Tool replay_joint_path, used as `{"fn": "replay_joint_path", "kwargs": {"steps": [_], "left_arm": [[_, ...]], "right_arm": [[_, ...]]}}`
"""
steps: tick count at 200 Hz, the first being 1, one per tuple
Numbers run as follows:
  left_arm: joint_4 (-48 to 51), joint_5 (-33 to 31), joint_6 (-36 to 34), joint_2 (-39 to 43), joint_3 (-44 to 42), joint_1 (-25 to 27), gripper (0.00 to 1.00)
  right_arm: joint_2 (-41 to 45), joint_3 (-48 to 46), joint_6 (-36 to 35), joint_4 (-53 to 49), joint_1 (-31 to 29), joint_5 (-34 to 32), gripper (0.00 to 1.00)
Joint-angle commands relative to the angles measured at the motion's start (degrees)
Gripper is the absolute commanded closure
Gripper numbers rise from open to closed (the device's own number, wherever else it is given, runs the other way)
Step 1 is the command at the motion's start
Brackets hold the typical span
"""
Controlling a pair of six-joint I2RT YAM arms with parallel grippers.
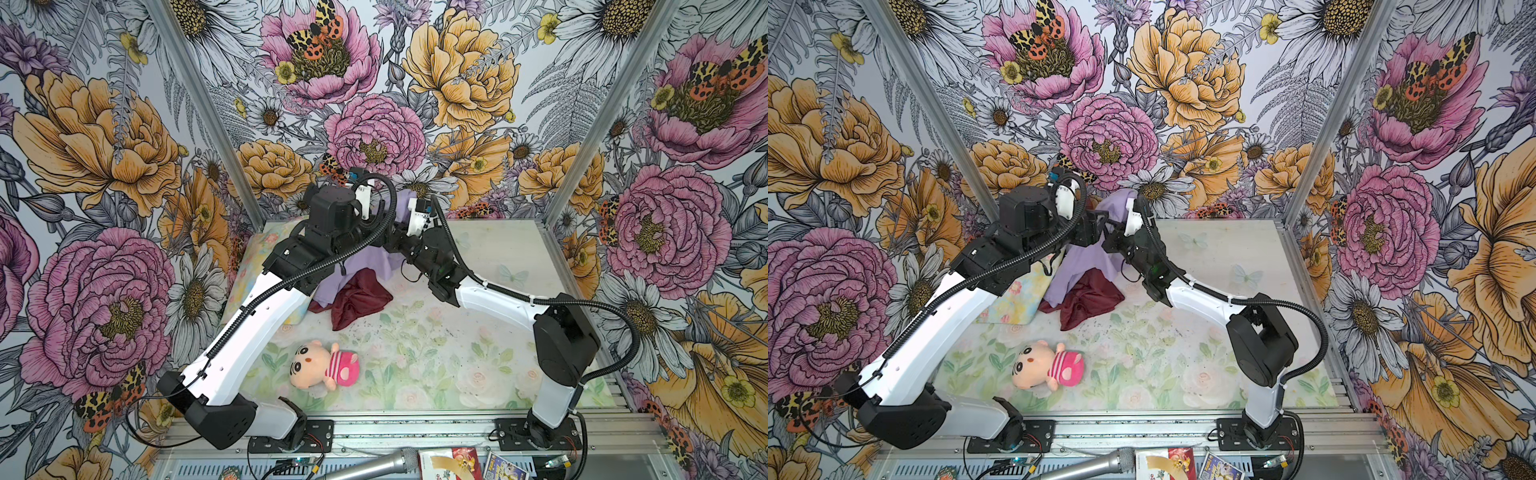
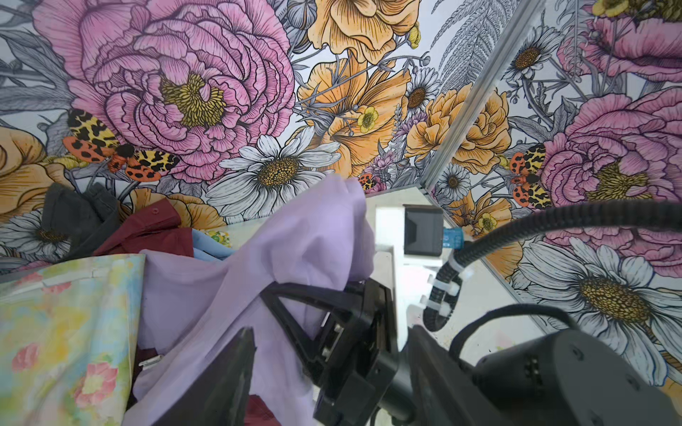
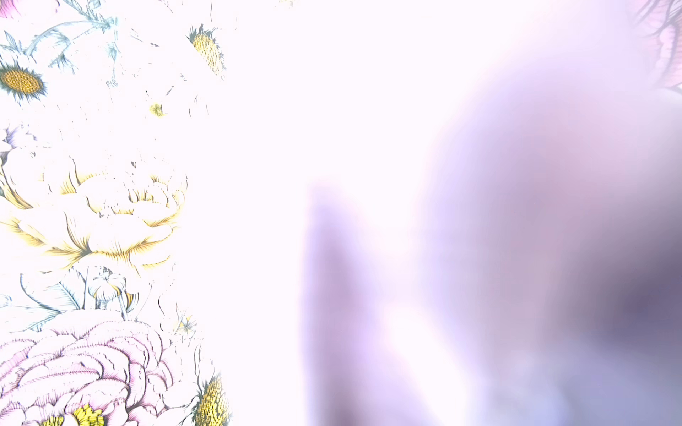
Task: Pick out a specific cloth from the pile
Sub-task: 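Pull the lavender shirt away from the pile with the right gripper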
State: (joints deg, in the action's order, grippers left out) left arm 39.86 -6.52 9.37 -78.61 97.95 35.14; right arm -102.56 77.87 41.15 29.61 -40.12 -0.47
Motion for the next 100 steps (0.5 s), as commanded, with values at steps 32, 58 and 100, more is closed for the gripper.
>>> {"fn": "replay_joint_path", "kwargs": {"steps": [32,58,100], "left_arm": [[-1.03,0.47,-3.39,1.87,-6.42,-0.87,0.22],[-1.1,1.84,-2.97,2.51,-9.45,-2.86,0.19],[-1.14,2.93,-3.26,2.63,-13.52,-5.25,0.16]], "right_arm": [[7.81,3.09,-1.73,-6.2,4.08,-0.8,1.0],[10.64,3.13,-3.06,-8.88,6.35,-0.71,1.0],[14.36,3.26,-5.54,-12.92,10.12,-1.32,1.0]]}}
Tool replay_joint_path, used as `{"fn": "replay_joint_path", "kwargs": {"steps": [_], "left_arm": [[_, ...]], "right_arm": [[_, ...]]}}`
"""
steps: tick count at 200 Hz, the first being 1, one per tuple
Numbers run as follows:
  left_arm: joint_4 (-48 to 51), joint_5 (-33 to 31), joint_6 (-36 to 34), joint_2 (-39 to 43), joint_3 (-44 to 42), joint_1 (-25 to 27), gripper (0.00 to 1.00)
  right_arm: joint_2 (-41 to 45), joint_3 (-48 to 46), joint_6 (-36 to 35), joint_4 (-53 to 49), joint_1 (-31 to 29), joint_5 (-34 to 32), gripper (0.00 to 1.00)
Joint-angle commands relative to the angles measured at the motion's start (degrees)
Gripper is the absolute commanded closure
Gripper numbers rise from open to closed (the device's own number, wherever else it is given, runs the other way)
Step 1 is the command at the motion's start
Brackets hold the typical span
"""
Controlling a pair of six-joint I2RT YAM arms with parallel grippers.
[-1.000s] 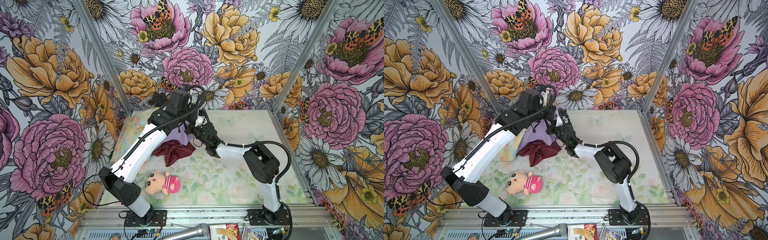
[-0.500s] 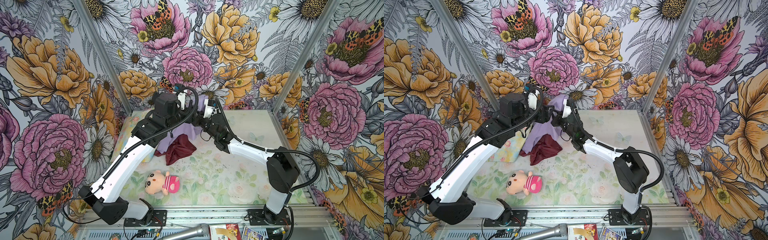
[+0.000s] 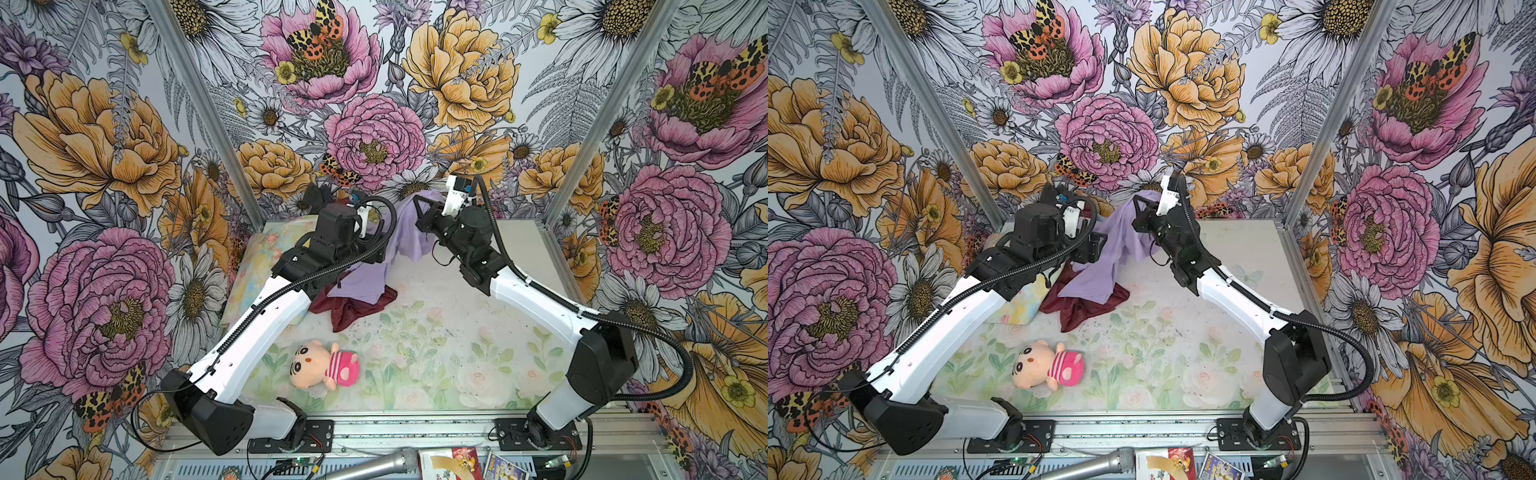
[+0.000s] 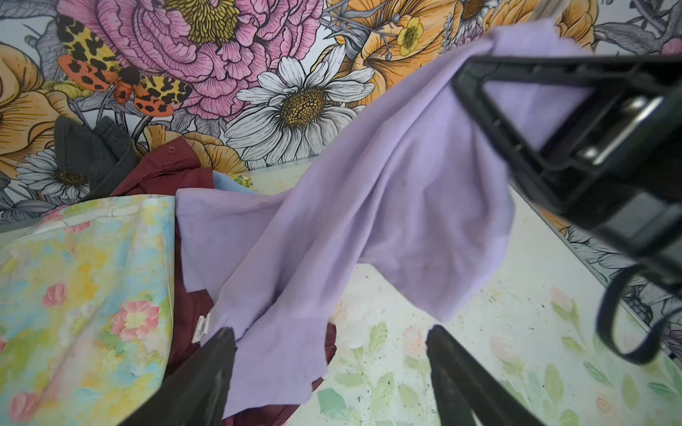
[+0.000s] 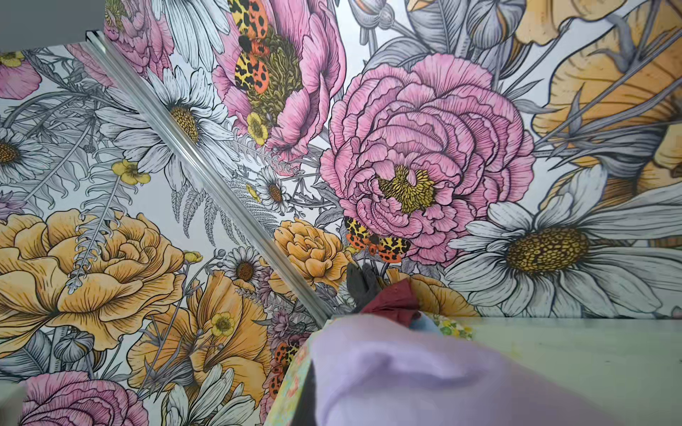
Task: Pick out a specific cloth from the pile
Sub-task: 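Pull the lavender shirt away from the pile with the right gripper, then lower the lavender shirt onto the open table and release it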
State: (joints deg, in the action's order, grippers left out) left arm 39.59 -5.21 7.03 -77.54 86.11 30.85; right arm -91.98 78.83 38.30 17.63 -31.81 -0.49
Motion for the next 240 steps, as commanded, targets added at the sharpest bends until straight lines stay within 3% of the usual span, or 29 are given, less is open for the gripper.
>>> {"fn": "replay_joint_path", "kwargs": {"steps": [1,121,177,240], "left_arm": [[-0.9,1.53,-0.99,1.54,-1.75,-0.97,0.16],[-2.02,2.55,-3.39,-2.74,-7.35,-2.29,0.15],[-3.21,4.59,-3.33,-4.98,-8.63,-2.65,0.15],[-4.32,7.59,-2.57,-5.78,-9.5,-5.17,0.16]], "right_arm": [[3.89,2.34,-2.75,-1.07,1.96,-1.3,1.0],[8.84,11.24,-6.95,-18.22,18.33,4.95,1.0],[6.85,16.53,-8.22,-22.34,27.85,8.62,1.0],[3.5,15.24,-8.44,-23.69,35.19,9.55,1.0]]}}
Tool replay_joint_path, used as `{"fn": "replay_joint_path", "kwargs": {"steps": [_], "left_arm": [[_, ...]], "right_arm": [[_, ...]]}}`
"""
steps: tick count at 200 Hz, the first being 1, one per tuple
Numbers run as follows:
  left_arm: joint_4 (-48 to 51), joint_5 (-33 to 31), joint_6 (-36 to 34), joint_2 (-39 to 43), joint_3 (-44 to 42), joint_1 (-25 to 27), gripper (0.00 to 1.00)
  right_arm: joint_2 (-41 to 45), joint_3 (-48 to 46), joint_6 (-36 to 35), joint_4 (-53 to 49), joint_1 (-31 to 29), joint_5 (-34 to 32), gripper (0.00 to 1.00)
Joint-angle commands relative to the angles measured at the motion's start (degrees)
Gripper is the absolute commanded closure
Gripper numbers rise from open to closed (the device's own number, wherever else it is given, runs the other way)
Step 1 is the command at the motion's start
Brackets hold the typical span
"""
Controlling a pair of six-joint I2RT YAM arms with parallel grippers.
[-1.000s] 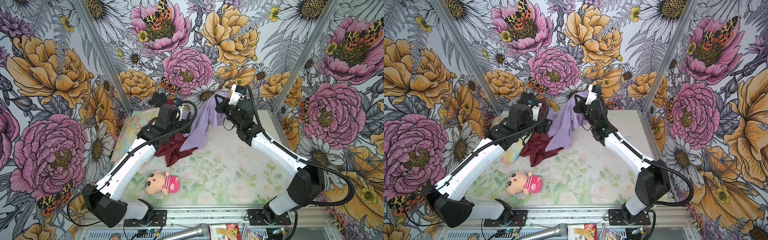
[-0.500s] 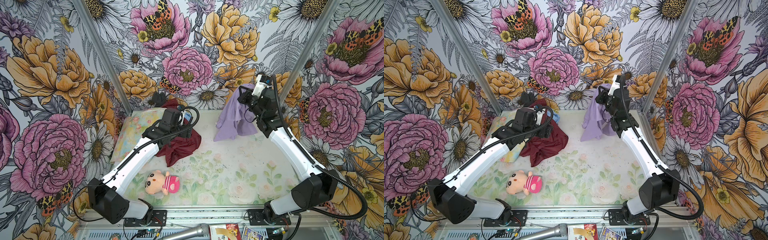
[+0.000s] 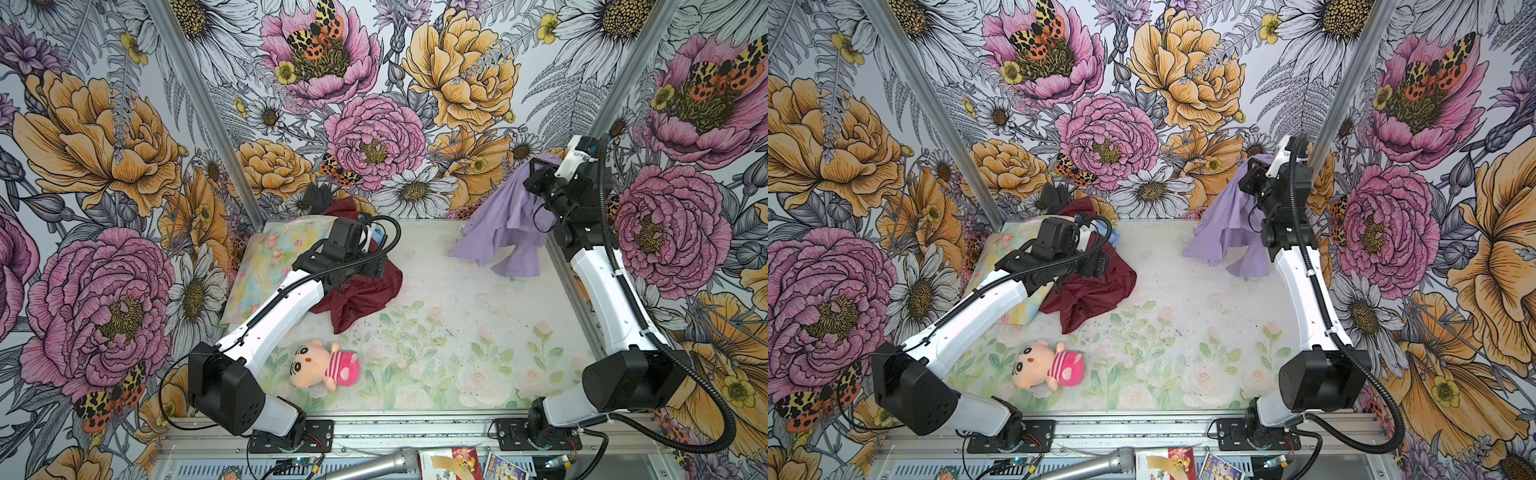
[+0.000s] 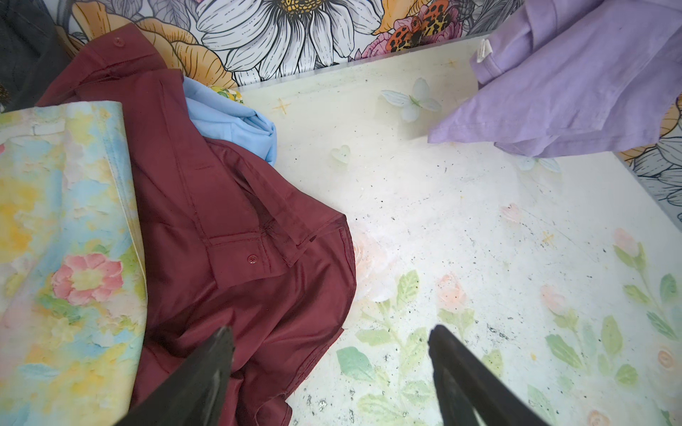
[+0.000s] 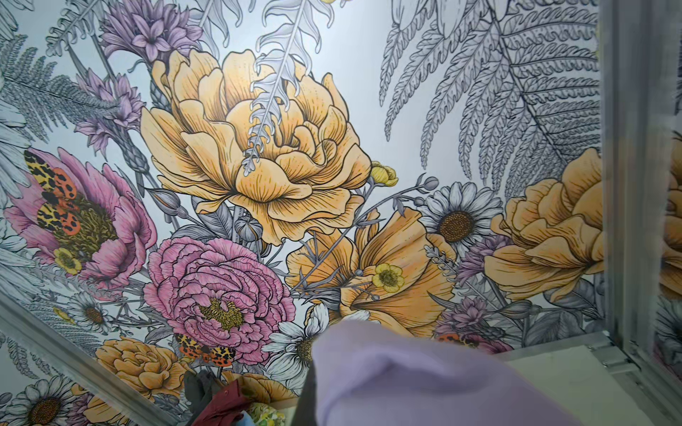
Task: Pick out a specific cloth from the pile
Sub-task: 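Lower the lavender shirt onto the open table and release it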
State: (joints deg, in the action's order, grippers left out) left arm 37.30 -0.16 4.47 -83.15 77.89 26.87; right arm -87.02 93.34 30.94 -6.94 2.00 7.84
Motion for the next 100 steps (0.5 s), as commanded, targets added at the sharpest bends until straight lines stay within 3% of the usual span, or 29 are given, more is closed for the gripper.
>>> {"fn": "replay_joint_path", "kwargs": {"steps": [1,100], "left_arm": [[-2.04,2.58,0.0,-0.17,-1.35,-1.2,0.16],[-4.89,6.75,1.58,2.09,-4.84,-4.74,0.16]], "right_arm": [[-1.6,0.67,-1.11,0.88,1.4,1.22,1.0],[-13.0,4.93,-2.23,-3.72,2.35,0.37,1.0]]}}
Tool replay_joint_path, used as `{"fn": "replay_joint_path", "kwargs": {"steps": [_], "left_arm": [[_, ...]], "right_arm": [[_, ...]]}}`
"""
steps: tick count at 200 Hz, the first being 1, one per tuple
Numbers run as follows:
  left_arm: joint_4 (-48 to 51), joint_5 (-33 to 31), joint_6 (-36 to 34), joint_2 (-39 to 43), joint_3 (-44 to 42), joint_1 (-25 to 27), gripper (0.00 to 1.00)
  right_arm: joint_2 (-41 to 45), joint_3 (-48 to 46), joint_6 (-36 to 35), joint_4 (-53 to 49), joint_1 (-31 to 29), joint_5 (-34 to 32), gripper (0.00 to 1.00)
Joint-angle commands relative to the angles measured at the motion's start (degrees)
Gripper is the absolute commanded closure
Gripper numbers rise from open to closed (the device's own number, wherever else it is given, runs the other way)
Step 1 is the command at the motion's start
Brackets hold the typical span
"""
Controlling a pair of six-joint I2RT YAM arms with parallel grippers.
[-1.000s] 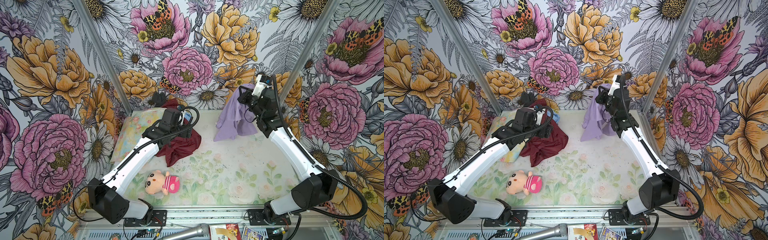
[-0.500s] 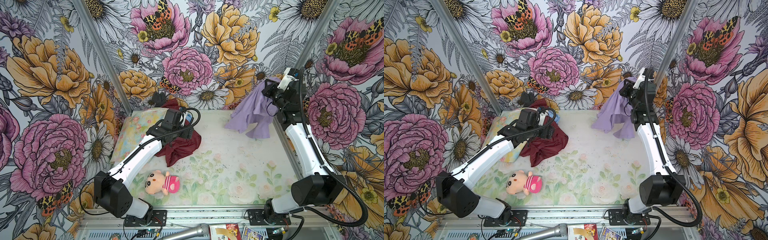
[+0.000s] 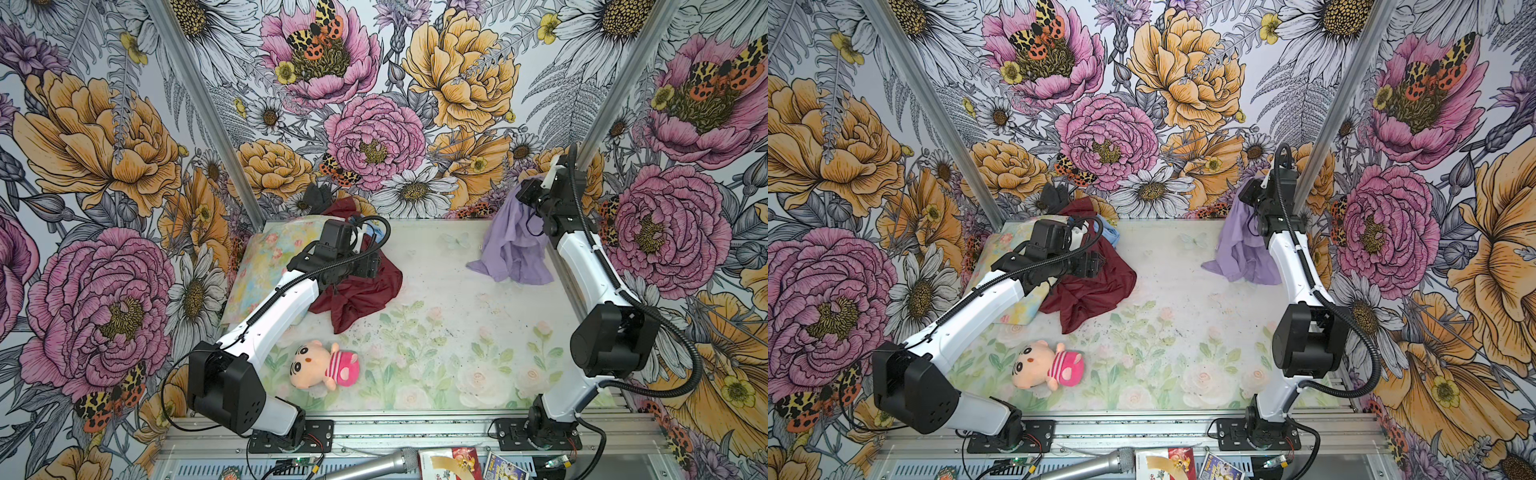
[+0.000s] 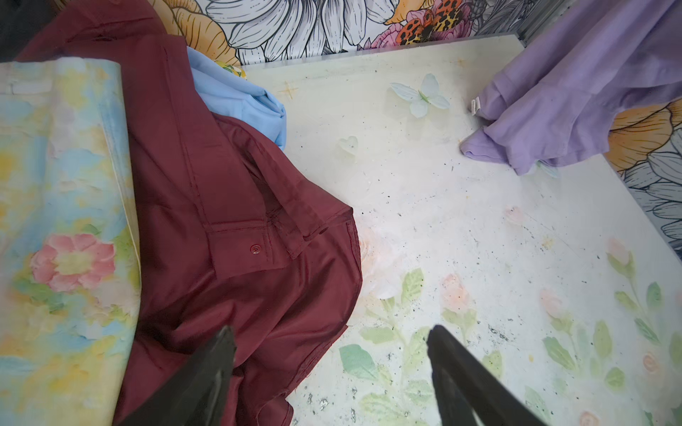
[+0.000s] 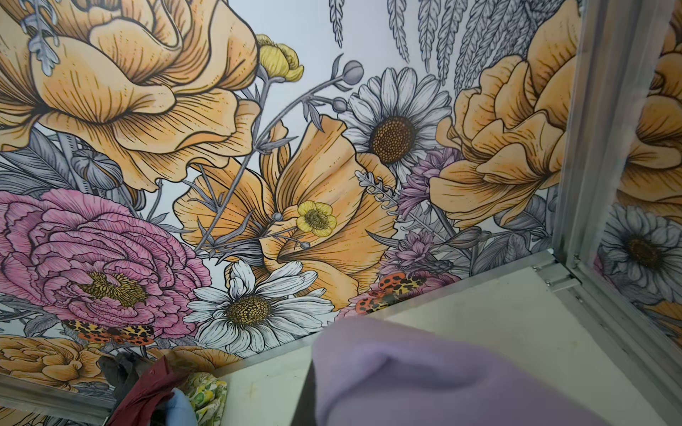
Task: Pick out a specific cloth from the pile
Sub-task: 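Lower the lavender shirt onto the open table and release it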
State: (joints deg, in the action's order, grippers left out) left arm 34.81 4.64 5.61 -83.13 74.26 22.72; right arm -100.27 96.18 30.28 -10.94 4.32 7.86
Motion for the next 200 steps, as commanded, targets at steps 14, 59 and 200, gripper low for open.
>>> {"fn": "replay_joint_path", "kwargs": {"steps": [14,59,200], "left_arm": [[-2.75,2.6,0.2,2.52,-1.61,-0.85,0.16],[-5.09,10.09,2.17,3.64,-2.27,-3.14,0.16],[-10.13,15.81,5.59,5.61,-5.24,-5.5,0.17]], "right_arm": [[0.89,0.28,-2.43,-0.72,0.07,-0.18,1.0],[6.12,-9.5,-5.33,-3.51,0.01,-1.35,1.0],[1.44,-17.95,-9.92,-11.83,-0.01,-5.64,1.0]]}}
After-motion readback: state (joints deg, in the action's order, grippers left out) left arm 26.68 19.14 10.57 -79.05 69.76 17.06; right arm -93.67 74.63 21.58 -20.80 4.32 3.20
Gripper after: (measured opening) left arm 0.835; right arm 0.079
